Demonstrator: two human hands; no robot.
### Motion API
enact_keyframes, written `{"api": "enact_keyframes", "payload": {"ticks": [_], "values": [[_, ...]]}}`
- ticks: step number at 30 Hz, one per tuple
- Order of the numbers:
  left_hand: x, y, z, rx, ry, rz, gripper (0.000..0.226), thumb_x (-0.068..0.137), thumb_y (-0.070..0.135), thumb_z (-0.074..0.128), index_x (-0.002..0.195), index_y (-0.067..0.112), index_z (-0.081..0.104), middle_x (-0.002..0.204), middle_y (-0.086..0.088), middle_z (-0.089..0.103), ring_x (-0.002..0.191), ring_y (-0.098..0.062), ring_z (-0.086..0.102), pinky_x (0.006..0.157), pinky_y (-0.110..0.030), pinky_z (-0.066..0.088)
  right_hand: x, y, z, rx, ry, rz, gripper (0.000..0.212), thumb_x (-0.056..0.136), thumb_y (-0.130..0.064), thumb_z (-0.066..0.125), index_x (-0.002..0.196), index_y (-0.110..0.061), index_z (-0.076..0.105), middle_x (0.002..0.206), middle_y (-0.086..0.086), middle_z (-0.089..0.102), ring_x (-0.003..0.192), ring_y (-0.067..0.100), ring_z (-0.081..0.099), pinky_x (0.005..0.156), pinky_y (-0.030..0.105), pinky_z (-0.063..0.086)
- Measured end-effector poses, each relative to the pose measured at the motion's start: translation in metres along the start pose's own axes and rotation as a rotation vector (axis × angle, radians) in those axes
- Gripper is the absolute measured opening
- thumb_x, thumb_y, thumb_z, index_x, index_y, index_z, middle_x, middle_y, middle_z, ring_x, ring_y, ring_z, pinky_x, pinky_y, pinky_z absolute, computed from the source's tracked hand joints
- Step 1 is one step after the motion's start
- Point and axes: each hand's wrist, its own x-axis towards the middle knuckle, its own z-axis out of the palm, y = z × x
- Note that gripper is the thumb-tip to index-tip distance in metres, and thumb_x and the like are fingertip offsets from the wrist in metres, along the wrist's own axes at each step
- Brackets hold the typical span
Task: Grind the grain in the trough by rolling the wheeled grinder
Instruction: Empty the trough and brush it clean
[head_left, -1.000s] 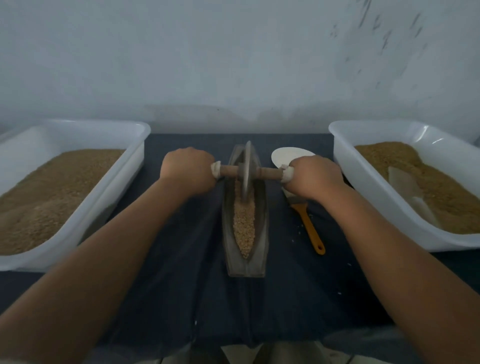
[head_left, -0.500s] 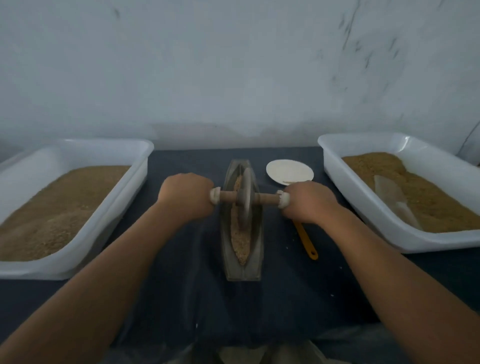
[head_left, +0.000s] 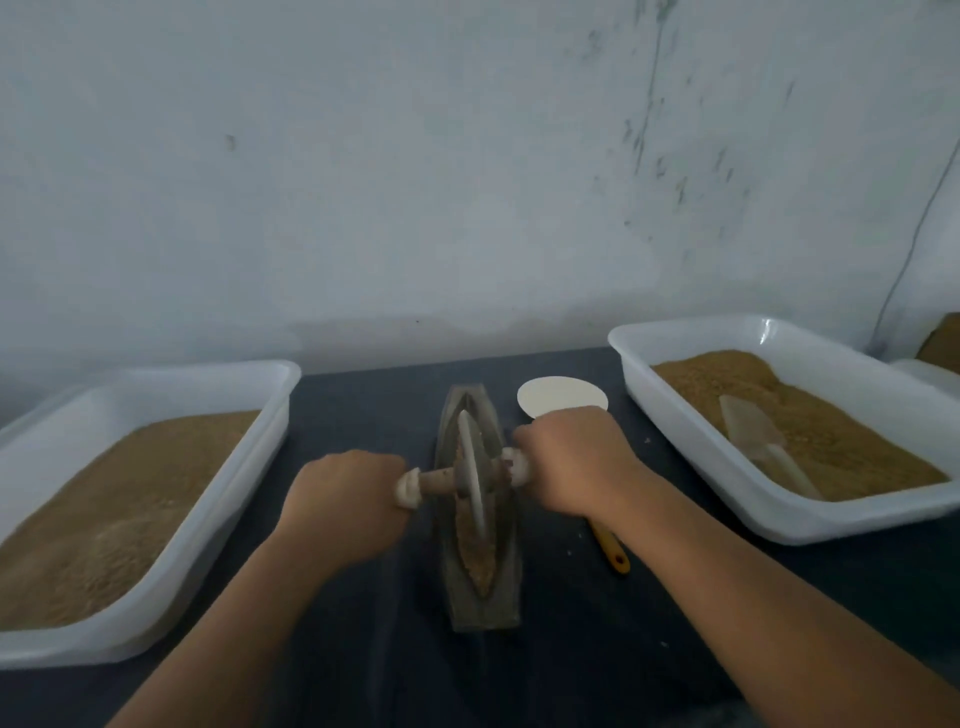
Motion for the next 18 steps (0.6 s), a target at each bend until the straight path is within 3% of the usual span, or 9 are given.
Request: {"api": "enact_keyframes", "payload": {"ticks": [4,7,9,11,13,18], "values": [[-0.016,-0.004,-0.013,-0.094,0.068,-0.143,0.032,0.09,0.057,0.044,0.072,0.032,0.055,0.065,0.012,0.06,0.06,-0.006,0.055,0.052,-0.029,0.036,0.006,-0.021,-0.037,-0.042,0.163,-0.051,0.005,0.091,-0.03,0.061,0.096,-0.029,0.063,0.082,-0.008,0.059,0.08,0.022,0.062,0.066,0.035,0.035],[-0.037,-0.006,-0.005,-0.332,0.134,-0.301,0.033,0.094,0.057,0.053,0.071,0.034,0.059,0.062,0.015,0.064,0.056,-0.005,0.059,0.051,-0.028,0.038,0.009,-0.023,-0.056,-0.14,0.36,-0.15,0.053,0.086,-0.04,0.07,0.136,-0.03,0.055,0.127,-0.001,0.058,0.122,0.026,0.052,0.102,0.039,0.035],[-0.049,-0.01,0.003,-0.514,0.146,-0.409,0.028,0.092,0.061,0.061,0.075,0.038,0.062,0.067,0.026,0.066,0.054,-0.006,0.062,0.051,-0.028,0.041,0.004,-0.023,-0.07,-0.046,0.5,-0.189,0.078,0.08,-0.054,0.075,0.149,-0.029,0.048,0.148,0.004,0.047,0.14,0.031,0.04,0.122,0.049,0.023],[-0.056,-0.02,0.009,-0.657,0.137,-0.508,0.028,0.087,0.065,0.066,0.08,0.038,0.064,0.067,0.026,0.067,0.052,-0.01,0.065,0.052,-0.03,0.045,-0.006,-0.017,-0.071,0.147,0.629,-0.175,0.074,0.082,-0.06,0.073,0.146,-0.028,0.052,0.148,0.001,0.047,0.141,0.026,0.041,0.122,0.047,0.025],[-0.058,-0.033,0.015,-0.744,0.104,-0.584,0.032,0.085,0.069,0.068,0.084,0.037,0.067,0.063,0.018,0.069,0.055,-0.014,0.067,0.054,-0.032,0.049,-0.02,-0.004,-0.058,0.287,0.68,-0.083,0.055,0.09,-0.053,0.069,0.138,-0.026,0.059,0.139,-0.005,0.053,0.134,0.018,0.047,0.116,0.038,0.035],[-0.052,-0.05,0.026,-0.768,0.048,-0.662,0.037,0.086,0.068,0.067,0.088,0.031,0.071,0.063,0.013,0.071,0.066,-0.018,0.07,0.062,-0.036,0.054,-0.05,0.029,0.022,0.523,0.409,0.275,0.016,0.093,-0.036,0.074,0.107,-0.032,0.066,0.104,-0.019,0.062,0.1,0.004,0.06,0.084,0.027,0.051]]}}
